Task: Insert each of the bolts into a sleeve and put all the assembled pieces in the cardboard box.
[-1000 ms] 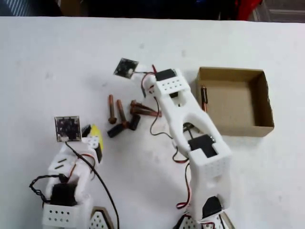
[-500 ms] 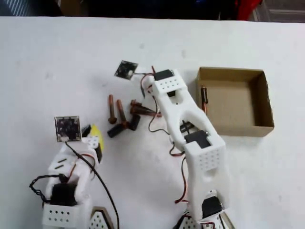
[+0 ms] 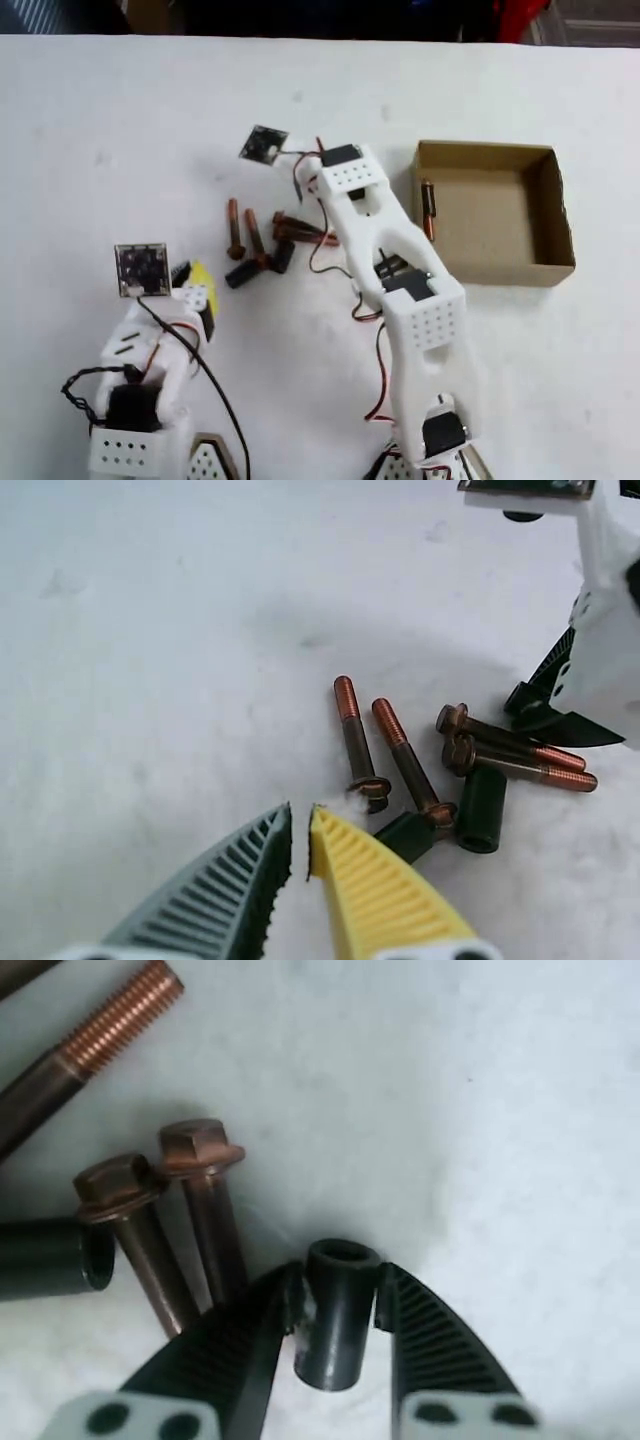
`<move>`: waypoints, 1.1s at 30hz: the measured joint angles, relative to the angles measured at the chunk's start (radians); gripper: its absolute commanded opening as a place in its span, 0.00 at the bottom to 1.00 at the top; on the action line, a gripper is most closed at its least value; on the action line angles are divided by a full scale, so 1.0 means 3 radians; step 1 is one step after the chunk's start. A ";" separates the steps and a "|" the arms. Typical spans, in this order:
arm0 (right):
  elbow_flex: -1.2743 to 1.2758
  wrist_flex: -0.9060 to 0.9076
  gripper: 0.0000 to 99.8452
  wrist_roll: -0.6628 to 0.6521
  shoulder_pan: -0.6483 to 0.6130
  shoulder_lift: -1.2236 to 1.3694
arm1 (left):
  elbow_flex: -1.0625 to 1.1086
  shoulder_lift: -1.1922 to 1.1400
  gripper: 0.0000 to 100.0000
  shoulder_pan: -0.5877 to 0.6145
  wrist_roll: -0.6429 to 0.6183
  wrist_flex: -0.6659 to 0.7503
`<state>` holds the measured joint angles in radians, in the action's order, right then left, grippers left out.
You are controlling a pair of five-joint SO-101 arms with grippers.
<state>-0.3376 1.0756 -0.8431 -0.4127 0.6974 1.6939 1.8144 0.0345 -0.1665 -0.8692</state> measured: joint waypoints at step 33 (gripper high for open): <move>-0.0829 0.0946 0.02 0.0000 0.0169 -0.0005 | 0.0000 0.0000 0.07 0.0000 0.0000 -0.0072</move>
<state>-0.5861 1.3594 -0.8431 -0.3621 0.6958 1.6939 1.8144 0.0345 -0.1665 -0.8907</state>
